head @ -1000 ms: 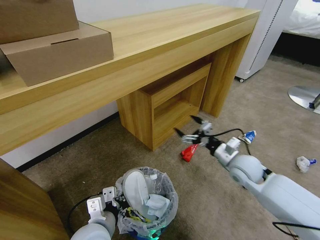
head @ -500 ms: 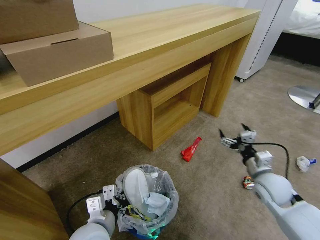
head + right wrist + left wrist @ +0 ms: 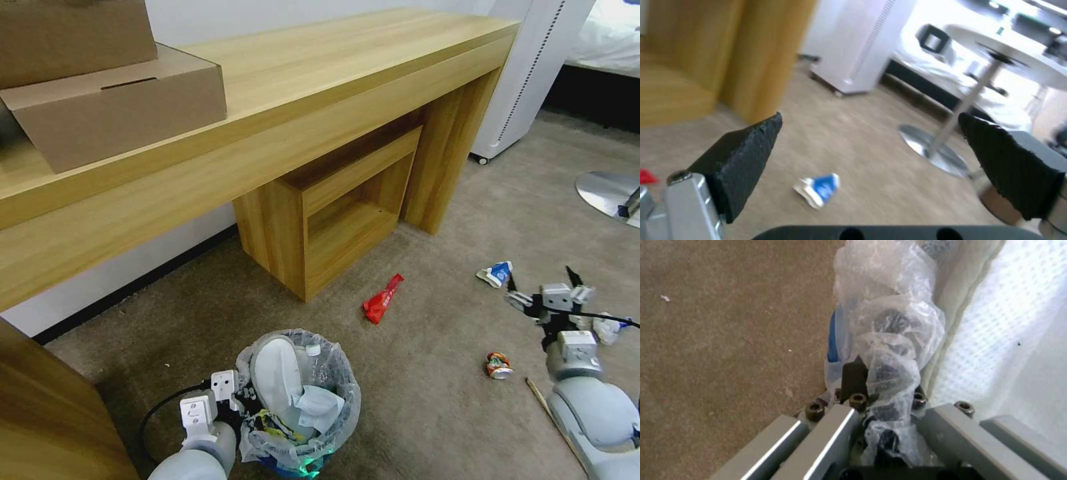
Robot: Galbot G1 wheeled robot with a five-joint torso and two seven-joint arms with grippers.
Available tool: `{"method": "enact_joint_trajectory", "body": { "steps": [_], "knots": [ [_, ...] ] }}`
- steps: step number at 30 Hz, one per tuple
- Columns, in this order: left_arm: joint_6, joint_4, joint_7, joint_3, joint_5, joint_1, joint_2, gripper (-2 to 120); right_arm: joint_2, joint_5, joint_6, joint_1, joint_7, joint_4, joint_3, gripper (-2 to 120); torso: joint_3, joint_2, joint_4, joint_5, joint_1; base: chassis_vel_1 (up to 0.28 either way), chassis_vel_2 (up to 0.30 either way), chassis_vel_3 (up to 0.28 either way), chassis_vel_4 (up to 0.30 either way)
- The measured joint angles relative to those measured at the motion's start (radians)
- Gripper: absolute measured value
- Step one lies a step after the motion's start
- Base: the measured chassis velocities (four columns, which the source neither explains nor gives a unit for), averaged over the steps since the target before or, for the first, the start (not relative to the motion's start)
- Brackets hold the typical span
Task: Pick up the trash bin and place the garbage on the floor into it.
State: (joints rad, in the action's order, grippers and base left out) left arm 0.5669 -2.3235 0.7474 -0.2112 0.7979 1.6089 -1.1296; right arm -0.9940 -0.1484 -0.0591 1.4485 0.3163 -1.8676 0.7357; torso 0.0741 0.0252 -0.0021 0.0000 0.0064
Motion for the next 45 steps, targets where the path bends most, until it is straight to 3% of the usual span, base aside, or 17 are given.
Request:
{"method": "enact_joint_trajectory", "body": {
  "steps": [6,25,33,45],
  "knots": [
    [-0.011,-0.008,-0.001,0.001,-0.006,0.001,0.007,0,-0.089,0.045,-0.021,0.014,0.022,0.003,0.090,100,0.000,0.000,-0.0001,0.0000,0.000,0.000,0.000,0.000,0.000],
    [-0.019,-0.005,-0.003,0.012,-0.037,0.006,-0.009,0,-0.257,0.085,0.004,0.039,0.043,0.023,0.154,100,0.000,0.000,-0.0001,0.0000,0.000,0.000,0.000,0.000,0.000],
    [-0.017,0.001,0.002,0.022,-0.037,0.008,-0.020,0,-0.292,0.113,0.025,0.043,0.043,0.032,0.150,100,0.000,0.000,-0.0001,0.0000,0.000,0.000,0.000,0.000,0.000],
    [-0.014,0.005,0.004,0.029,-0.045,0.015,-0.030,0,-0.279,0.118,0.033,0.039,0.042,0.037,0.139,100,0.000,0.000,-0.0001,0.0001,0.000,-0.038,-0.039,-0.032,-0.038]
  ]
}}
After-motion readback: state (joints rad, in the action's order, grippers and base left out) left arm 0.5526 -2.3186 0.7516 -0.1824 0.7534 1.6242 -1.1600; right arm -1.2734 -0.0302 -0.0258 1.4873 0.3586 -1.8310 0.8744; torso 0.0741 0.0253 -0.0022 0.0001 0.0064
